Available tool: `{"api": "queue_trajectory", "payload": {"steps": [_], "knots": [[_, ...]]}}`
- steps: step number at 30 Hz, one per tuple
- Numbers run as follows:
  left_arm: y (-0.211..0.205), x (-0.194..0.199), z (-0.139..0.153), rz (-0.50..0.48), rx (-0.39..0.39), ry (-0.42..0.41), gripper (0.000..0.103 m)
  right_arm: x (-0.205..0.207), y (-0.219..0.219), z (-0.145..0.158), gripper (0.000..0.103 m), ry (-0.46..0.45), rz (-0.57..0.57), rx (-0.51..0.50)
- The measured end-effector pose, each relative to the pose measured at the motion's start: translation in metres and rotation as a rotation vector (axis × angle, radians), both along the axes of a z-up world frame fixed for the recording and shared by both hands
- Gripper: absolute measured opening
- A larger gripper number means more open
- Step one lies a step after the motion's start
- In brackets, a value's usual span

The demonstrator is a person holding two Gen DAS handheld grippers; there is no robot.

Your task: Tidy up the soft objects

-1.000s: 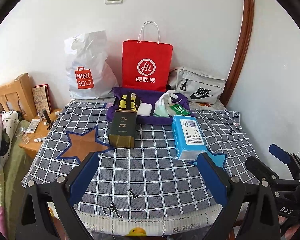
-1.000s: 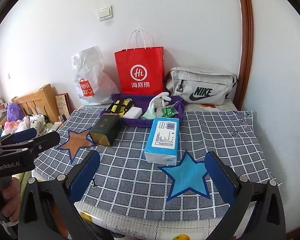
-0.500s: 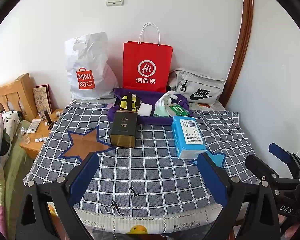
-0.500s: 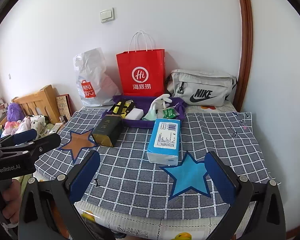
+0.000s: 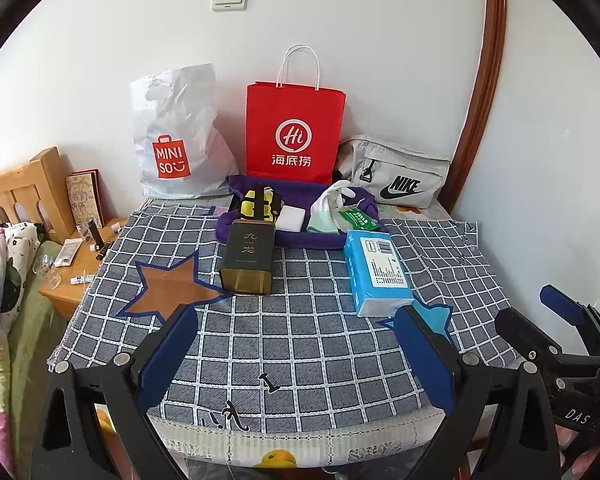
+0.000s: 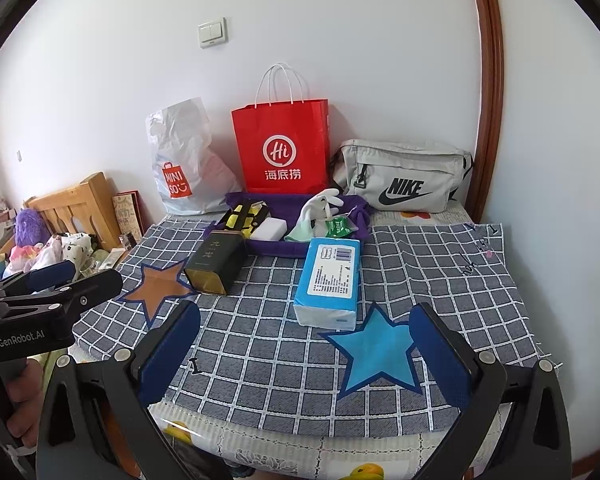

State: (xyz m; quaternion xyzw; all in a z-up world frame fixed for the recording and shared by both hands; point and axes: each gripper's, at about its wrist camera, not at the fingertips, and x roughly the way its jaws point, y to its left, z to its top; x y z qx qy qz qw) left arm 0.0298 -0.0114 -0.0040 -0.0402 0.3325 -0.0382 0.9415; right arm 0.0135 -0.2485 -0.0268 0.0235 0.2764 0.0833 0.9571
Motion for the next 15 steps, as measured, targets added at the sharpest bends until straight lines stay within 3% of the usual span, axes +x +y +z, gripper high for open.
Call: {"api": "queue_trajectory", "payload": {"steps": [15], "knots": [[0.0012,-0.0003,0.0001,-0.001,-0.002,0.001,0.099,0.0006,0.0029,0.0,0.103,0.004,0.004,0.005]]}}
